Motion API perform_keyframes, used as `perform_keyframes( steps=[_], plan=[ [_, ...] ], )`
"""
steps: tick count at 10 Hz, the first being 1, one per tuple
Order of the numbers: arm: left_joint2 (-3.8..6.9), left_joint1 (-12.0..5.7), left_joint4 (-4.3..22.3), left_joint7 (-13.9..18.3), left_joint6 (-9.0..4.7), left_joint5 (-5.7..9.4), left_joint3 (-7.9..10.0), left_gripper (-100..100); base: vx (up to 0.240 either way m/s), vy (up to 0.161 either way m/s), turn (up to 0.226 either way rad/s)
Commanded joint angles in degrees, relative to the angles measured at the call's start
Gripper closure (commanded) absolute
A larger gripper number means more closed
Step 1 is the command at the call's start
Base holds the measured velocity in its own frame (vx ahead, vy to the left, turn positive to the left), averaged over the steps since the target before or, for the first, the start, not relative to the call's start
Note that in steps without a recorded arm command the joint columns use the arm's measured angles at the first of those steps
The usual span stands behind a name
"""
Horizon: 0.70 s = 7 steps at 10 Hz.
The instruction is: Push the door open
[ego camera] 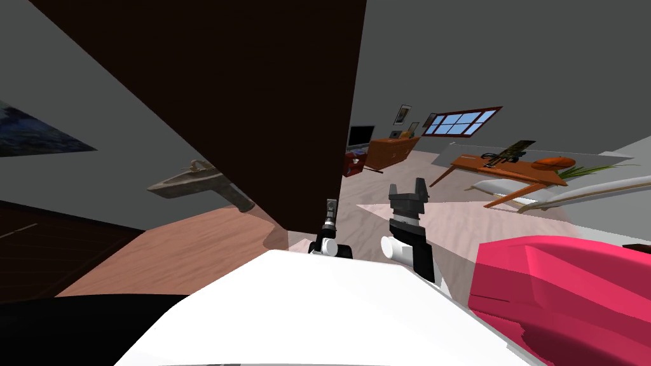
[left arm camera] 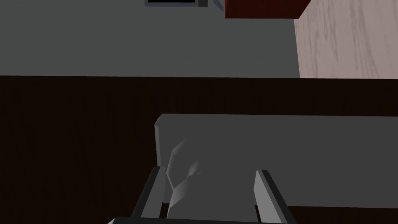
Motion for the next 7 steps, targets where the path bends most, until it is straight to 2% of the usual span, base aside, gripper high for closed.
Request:
perform_keyframes(
  steps=[1,4,5,7],
  plan=[
    [0.07,0.09,0.1,0.0,0.05,0.04,0.02,100,-0.029,0.004,-0.008],
    [0.07,0.09,0.1,0.0,0.05,0.04,0.02,100,-0.005,0.001,0.0],
    [1.89,0.22,0.0,-0.4,-0.74,0.64,0.66,100,0.088,-0.063,0.009],
    [2.99,0.27,-0.2,-0.8,-1.78,1.33,1.48,100,0.179,-0.117,0.065]
  ],
)
